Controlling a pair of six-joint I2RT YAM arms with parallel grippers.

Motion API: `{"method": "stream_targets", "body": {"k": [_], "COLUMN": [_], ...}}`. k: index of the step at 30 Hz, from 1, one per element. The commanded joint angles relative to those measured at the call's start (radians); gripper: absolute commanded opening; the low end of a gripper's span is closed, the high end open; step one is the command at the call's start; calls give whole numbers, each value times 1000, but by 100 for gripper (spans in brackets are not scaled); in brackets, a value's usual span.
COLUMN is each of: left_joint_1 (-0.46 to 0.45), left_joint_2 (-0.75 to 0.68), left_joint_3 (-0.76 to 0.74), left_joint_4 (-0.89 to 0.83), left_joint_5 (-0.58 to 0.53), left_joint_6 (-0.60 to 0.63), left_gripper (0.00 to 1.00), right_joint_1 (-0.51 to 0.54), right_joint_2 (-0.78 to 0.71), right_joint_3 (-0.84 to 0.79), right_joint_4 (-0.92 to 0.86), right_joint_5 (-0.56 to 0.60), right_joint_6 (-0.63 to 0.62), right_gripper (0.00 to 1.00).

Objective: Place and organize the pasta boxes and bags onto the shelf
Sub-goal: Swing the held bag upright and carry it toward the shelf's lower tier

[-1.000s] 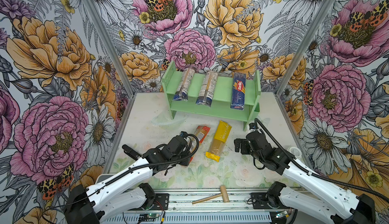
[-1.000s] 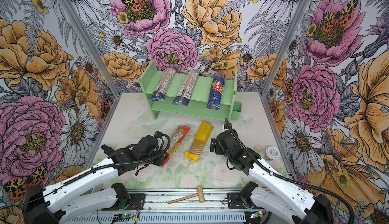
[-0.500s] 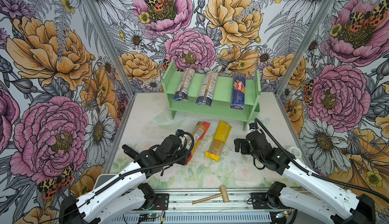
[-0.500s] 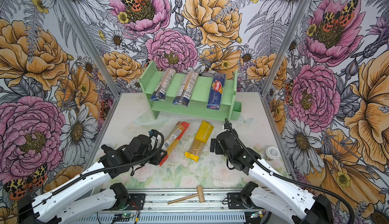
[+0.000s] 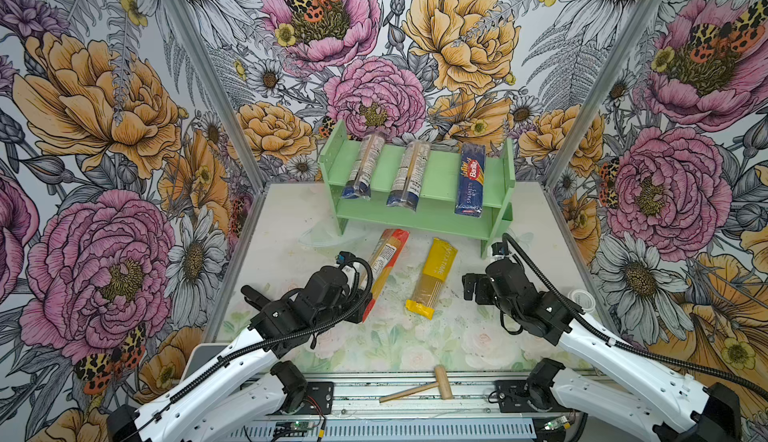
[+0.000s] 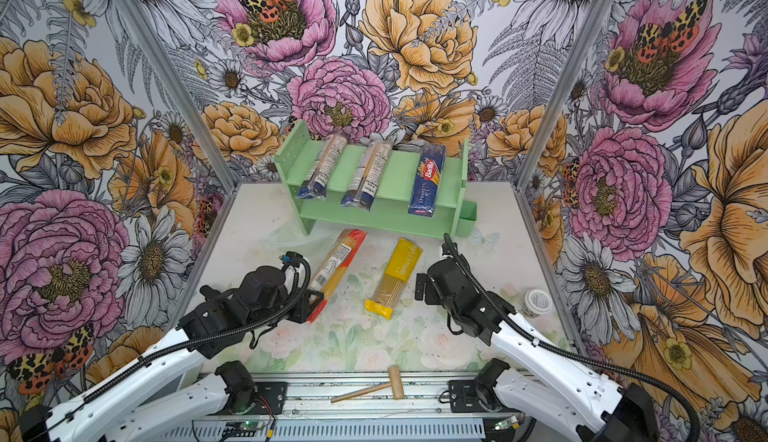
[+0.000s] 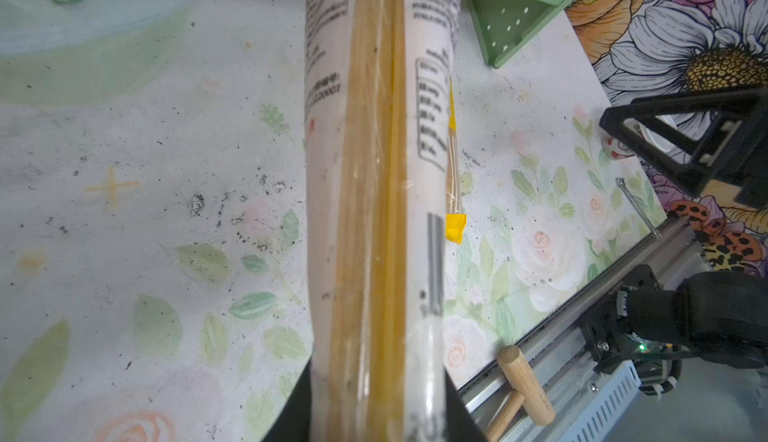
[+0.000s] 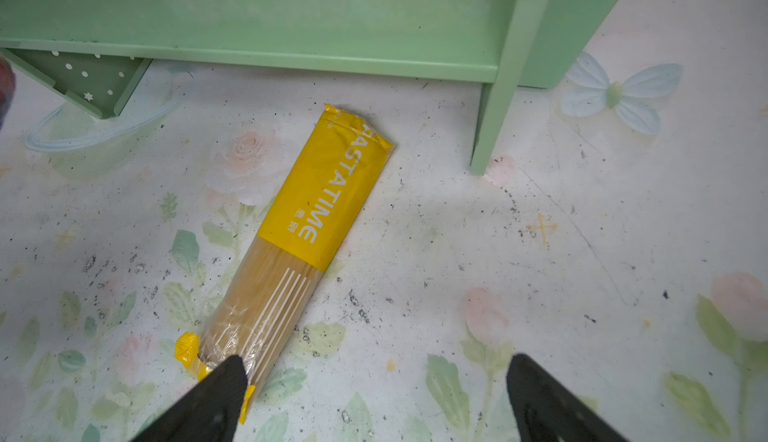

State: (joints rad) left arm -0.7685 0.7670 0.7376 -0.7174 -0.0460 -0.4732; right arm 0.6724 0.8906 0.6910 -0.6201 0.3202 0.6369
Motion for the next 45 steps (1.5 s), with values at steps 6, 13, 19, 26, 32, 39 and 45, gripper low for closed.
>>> {"method": "stream_targets", "body": {"k": [6, 13, 19, 26, 32, 39, 45], "left_joint_1": [45, 70, 74, 72, 71, 64, 55], "left_joint_2": [-13, 36, 67, 100, 122, 146, 156], "left_joint_3": [94, 138, 162, 183, 200, 215, 222], "left_joint_4": [173, 177, 177, 180, 187, 202, 215], "left_joint_5": [-115, -140, -201, -230, -242, -263, -310], "left_joint_6": [47, 79, 91, 102, 108, 111, 114], "left_gripper": [0, 0, 0, 0, 0, 0, 0], "right_joint_1": [-9, -8, -9, -9, -10, -10, -10], "right_joint_2": [6, 6, 11, 22, 22, 16, 11], "right_joint_3": [26, 27, 27, 29, 27, 24, 18], "right_joint_4": [5, 5, 5, 5, 5, 5, 5], "right_joint_5": [18, 17, 17, 17, 19, 19, 19], "right_joint_6": [-12, -11, -11, -12, -11, -10, -8], "right_gripper": [100, 100, 99, 100, 99, 100, 99]}}
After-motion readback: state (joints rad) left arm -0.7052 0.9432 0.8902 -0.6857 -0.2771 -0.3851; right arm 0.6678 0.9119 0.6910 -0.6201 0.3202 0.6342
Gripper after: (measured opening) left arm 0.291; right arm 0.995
